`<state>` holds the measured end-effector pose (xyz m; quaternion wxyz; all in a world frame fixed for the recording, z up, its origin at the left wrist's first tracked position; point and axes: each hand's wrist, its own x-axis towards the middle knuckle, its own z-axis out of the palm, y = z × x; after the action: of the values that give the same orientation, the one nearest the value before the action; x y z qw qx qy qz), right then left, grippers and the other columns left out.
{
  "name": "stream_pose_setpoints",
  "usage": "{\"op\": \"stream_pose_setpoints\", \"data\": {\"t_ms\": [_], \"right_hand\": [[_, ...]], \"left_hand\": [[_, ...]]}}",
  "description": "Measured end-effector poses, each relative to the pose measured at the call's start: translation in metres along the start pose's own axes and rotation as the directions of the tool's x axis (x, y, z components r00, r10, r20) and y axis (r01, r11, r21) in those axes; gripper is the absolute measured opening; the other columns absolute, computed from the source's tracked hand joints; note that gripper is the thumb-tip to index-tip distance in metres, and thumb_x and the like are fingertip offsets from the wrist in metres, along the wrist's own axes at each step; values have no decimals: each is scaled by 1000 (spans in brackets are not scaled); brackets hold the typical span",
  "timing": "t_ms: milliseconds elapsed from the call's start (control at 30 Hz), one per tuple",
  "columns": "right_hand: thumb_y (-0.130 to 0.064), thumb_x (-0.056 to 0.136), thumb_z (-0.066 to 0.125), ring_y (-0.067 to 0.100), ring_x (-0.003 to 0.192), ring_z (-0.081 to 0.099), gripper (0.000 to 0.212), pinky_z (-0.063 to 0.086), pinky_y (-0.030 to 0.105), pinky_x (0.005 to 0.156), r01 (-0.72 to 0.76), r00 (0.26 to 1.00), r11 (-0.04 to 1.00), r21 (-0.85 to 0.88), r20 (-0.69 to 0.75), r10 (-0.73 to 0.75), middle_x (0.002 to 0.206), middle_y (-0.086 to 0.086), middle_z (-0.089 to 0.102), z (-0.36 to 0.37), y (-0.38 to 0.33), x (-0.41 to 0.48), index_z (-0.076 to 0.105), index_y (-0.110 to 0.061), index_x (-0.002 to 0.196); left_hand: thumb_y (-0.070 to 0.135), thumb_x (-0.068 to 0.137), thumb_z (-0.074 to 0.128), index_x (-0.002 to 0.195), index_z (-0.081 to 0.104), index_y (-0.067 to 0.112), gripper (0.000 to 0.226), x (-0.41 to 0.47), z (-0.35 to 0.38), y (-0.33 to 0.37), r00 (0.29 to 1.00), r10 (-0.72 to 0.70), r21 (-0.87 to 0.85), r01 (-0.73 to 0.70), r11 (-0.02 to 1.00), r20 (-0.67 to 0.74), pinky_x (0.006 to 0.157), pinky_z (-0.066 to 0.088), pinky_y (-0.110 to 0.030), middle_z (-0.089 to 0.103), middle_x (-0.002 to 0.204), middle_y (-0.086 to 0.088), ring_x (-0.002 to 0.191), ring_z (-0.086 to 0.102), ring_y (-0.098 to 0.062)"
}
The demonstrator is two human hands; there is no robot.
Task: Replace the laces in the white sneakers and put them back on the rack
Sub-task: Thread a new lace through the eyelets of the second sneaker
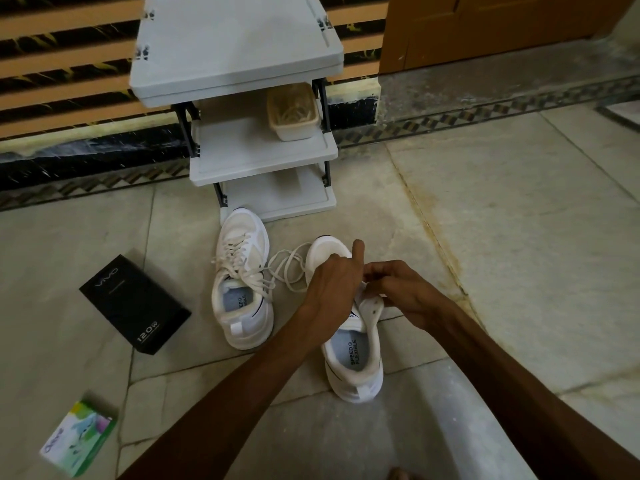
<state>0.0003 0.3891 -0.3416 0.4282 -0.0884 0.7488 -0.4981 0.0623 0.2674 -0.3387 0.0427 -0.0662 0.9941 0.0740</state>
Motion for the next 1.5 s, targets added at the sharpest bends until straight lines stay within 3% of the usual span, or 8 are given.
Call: {"op": "stream_pose_setpoints", "data": {"t_ms": [233, 633, 800, 933, 1033, 1133, 1367, 1500], "right_hand": [[-17, 93, 60, 12, 92, 66, 20, 56, 23, 70, 8, 999, 1000, 21, 53, -9, 106, 5, 70, -1, 1, 3, 68, -19, 111], [8, 74, 65, -1, 59, 60, 27, 42, 7, 60, 332, 807, 824, -460, -314, -501, 68, -6, 68, 20, 0, 37, 70, -18, 67], [2, 88, 57, 12, 76, 68, 17, 58, 27, 70, 573, 607, 804, -161, -576, -548, 81, -1, 68, -12, -65, 14, 65, -12, 83], [1, 95, 43, 17, 69, 63, 15, 56, 29, 63, 539, 816, 773, 335, -436, -380, 81, 6, 65, -24, -92, 0, 56, -7, 93], [0, 92, 47, 12, 61, 53, 16, 40, 22, 51, 200, 949, 979, -32, -240, -202, 79, 4, 64, -7, -58, 5, 57, -13, 92], [-29, 94, 59, 11, 71, 57, 11, 39, 20, 56, 65, 981, 852, -520, -123, -150, 89, 1, 64, 11, -20, 13, 62, -18, 94], [-45, 75, 77, 12, 87, 60, 35, 42, 20, 65, -4, 983, 868, -496, -160, -87, 105, 3, 64, 33, -12, 11, 60, -22, 95], [-45, 74, 77, 20, 99, 60, 58, 43, 25, 73, -39, 977, 847, -530, -197, -79, 109, 4, 59, 41, -12, 10, 53, -15, 116]], "left_hand": [[8, 85, 61, 109, 40, 15, 32, -10, 7, -16, 946, -321, -592, 230, 772, -51, 63, 45, -32, 67, 91, -10, 82, 64, -26], [12, 86, 67, 122, 36, 9, 48, -7, 15, -27, 951, -288, -684, 283, 673, 110, 82, 51, -39, 56, 76, 11, 91, 64, -24], [11, 84, 68, 124, 36, 7, 51, -5, 17, -30, 954, -272, -657, 285, 698, 124, 84, 51, -40, 62, 91, 1, 95, 64, -25], [11, 84, 64, 119, 35, 16, 46, -2, 19, -28, 970, -227, -590, 236, 772, 92, 70, 45, -32, 64, 89, -1, 82, 62, -19], [8, 84, 59, 112, 38, 23, 39, 1, 9, -31, 991, -112, -547, 134, 826, 74, 60, 48, -34, 58, 78, 3, 67, 57, -13], [11, 82, 62, 111, 44, 22, 36, 10, -7, -46, 996, 25, -400, 13, 917, 88, 62, 50, -36, 58, 86, -3, 75, 58, -21], [17, 89, 60, 120, 36, 34, 43, 31, -6, -81, 976, 188, -7, -189, 982, 113, 89, 42, -38, 63, 91, 3, 86, 37, -16], [11, 82, 63, 130, 38, 23, 56, 39, -13, -88, 958, 283, 216, -284, 934, 36, 88, 41, -33, 65, 97, -2, 92, 57, -23]]}}
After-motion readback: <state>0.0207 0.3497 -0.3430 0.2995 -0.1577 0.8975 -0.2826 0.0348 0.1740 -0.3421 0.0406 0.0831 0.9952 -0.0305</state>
